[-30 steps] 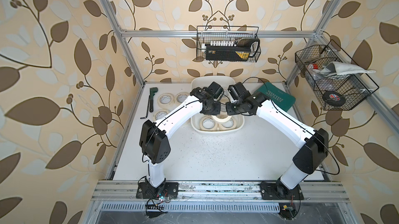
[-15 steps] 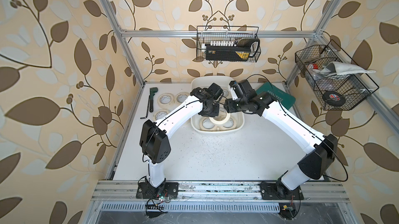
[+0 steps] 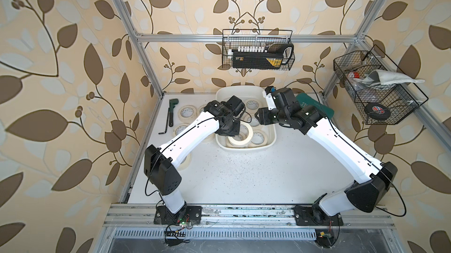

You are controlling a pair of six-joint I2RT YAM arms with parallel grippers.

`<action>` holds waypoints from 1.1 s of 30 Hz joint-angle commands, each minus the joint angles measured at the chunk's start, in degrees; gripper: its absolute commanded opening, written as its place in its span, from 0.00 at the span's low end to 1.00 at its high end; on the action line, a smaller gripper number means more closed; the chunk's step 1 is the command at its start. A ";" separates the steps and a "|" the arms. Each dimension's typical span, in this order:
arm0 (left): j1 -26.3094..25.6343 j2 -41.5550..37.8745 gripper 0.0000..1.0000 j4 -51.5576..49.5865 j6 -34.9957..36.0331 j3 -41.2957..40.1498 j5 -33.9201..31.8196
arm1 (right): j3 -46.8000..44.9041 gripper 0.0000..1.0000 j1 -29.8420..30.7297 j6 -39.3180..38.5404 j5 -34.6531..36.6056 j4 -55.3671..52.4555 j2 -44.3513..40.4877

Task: Take out the art tape in the storage box
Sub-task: Place the art tape at the center of the board.

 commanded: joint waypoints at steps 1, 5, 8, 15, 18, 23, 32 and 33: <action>1.90 -5.97 0.00 -1.03 -1.51 -5.19 -2.23 | -0.85 0.57 -0.55 0.62 -1.33 0.46 0.35; 4.31 -11.30 0.00 0.25 -3.31 -13.15 -1.77 | -0.31 0.57 -0.89 0.88 -2.25 -0.08 1.71; 6.85 -15.74 0.00 1.26 -5.44 -19.00 -1.48 | 0.04 0.57 -0.99 1.08 -2.73 -0.42 2.50; 14.75 -22.78 0.00 3.87 -11.14 -31.89 1.50 | -0.16 0.57 -1.17 1.57 -3.21 -0.42 3.15; 16.16 -24.61 0.00 5.33 -13.49 -36.07 1.56 | -0.16 0.57 -1.15 1.69 -3.46 -0.42 3.39; 18.13 -24.95 0.00 8.66 -17.02 -41.61 2.85 | -0.19 0.57 -1.20 1.79 -3.74 -0.33 3.74; 20.40 -23.91 0.00 15.39 -19.85 -48.52 3.88 | -0.59 0.57 -1.43 1.85 -3.77 -0.58 4.12; 20.53 -23.31 0.00 16.06 -19.85 -48.98 4.34 | -0.69 0.57 -1.56 1.87 -3.83 -0.51 4.18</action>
